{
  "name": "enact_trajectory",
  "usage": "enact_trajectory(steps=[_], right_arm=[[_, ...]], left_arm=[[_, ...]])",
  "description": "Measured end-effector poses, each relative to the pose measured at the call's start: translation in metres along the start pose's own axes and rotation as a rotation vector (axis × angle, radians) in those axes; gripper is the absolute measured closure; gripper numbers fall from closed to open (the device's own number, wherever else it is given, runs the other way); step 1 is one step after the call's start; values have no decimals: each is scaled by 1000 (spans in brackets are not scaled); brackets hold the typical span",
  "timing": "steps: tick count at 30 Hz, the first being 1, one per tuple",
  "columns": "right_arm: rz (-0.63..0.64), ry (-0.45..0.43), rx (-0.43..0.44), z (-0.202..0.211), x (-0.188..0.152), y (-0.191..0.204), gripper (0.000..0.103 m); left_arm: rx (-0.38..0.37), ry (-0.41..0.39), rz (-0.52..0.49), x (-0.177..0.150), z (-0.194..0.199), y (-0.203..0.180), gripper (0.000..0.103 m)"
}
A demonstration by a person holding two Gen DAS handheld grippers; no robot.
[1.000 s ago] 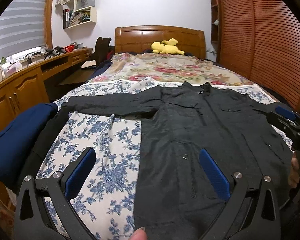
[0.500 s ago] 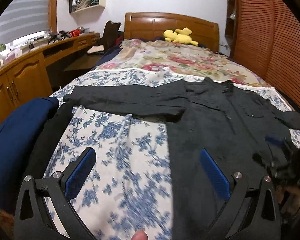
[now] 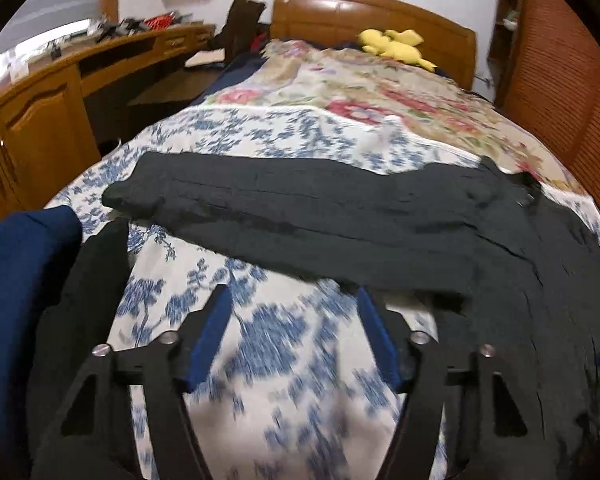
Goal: Fold large clothes
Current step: 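Move the left tool to the jacket sleeve nearest it and grasp it, then lift the sleeve with the left tool and fold it across the jacket body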
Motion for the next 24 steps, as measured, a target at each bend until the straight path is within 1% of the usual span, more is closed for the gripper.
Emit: enact_trajectory(steps=[4, 6, 7, 12, 13, 14, 15, 17, 18, 19, 20, 22, 24], right_arm=[[-14, 8, 10, -9, 5, 6, 0], [-17, 12, 13, -10, 6, 10, 0], [-20, 14, 18, -11, 6, 9, 0], [-33, 15, 25, -15, 8, 11, 0], [-33, 15, 25, -15, 9, 13, 0], [-33, 14, 24, -15, 9, 13, 0], [-32, 9, 21, -15, 9, 13, 0], [-34, 8, 21, -15, 9, 13, 0], [-34, 7, 22, -15, 9, 13, 0], [-35, 7, 22, -15, 9, 14, 0], [-36, 7, 23, -15, 9, 14, 0], [-38, 5, 23, -16, 9, 13, 0], [-39, 2, 23, -15, 8, 13, 0]], left_arm=[[-6, 41, 79, 17, -32, 21, 40], [-3, 92, 119, 20, -53, 32, 40], [-9, 103, 138, 22, -61, 36, 40], [-43, 131, 231, 26, -78, 50, 41], [-48, 130, 242, 28, -80, 50, 47], [-43, 130, 245, 30, -81, 51, 56], [-38, 129, 237, 32, -83, 49, 61], [-12, 145, 203, 36, -87, 45, 86], [-3, 147, 192, 37, -88, 42, 92], [-9, 149, 186, 39, -86, 39, 100], [-7, 147, 176, 41, -83, 36, 100], [5, 117, 149, 50, -71, 27, 101], [11, 77, 122, 60, -48, 14, 101]])
Point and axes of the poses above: each gripper's, at about its wrist camera, not at the fingertips, and z roughly against the way its jaws point, y to its left, x to its top, the point moved 7 cm from there along -z, roughly the way its jaws point, and after that the axes turned 9 degrees about y, right-handed, at the moved point
